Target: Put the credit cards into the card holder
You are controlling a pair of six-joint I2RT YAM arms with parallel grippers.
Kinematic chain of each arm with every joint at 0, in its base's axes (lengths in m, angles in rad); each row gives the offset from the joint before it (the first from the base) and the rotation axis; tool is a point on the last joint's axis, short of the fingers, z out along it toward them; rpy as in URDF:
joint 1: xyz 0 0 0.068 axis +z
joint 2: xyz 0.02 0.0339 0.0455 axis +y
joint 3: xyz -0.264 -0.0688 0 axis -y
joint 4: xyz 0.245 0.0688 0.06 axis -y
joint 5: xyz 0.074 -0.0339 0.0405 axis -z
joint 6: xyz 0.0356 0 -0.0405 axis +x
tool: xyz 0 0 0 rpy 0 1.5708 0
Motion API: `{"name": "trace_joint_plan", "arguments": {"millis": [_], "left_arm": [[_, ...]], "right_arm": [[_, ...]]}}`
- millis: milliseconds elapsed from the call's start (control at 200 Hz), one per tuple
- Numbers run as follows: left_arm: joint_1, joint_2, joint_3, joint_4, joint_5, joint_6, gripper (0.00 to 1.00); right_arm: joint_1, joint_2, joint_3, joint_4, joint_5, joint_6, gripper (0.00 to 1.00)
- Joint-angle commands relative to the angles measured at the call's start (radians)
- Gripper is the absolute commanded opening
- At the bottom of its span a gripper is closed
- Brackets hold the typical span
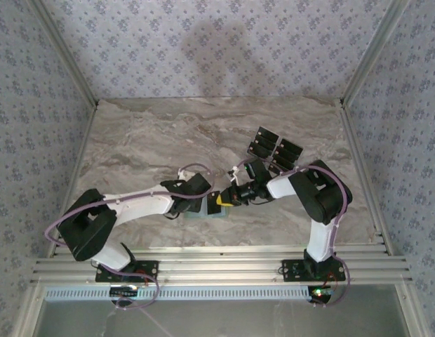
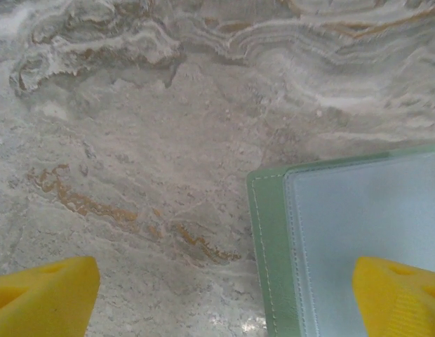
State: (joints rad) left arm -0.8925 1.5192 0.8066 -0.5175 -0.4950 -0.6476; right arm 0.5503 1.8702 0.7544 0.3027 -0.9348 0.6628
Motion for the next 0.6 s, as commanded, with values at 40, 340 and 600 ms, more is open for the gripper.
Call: {"name": "trace_joint_plan", "arguments": {"millis": [40,340,600], "left_arm": [[-0.008,-0.016,-0.035,-0.032,-0.038,-0.016,0.93],[-0.008,-0.007,-0.060,-0.021,-0.036,-0.040,0.93],[-0.008,-0.011,-0.073,-0.010,-0.032,-0.046,0.92]], "right_arm": [[-0.002,0.017,-0.002,-0.042,0.028,-0.006,0.00],[-0.002,-0.008,0.000,-0.029,0.022,0.021,0.00],[0.011,-0.073,-0.006,-0.004,0.027,0.073,0.00]]}}
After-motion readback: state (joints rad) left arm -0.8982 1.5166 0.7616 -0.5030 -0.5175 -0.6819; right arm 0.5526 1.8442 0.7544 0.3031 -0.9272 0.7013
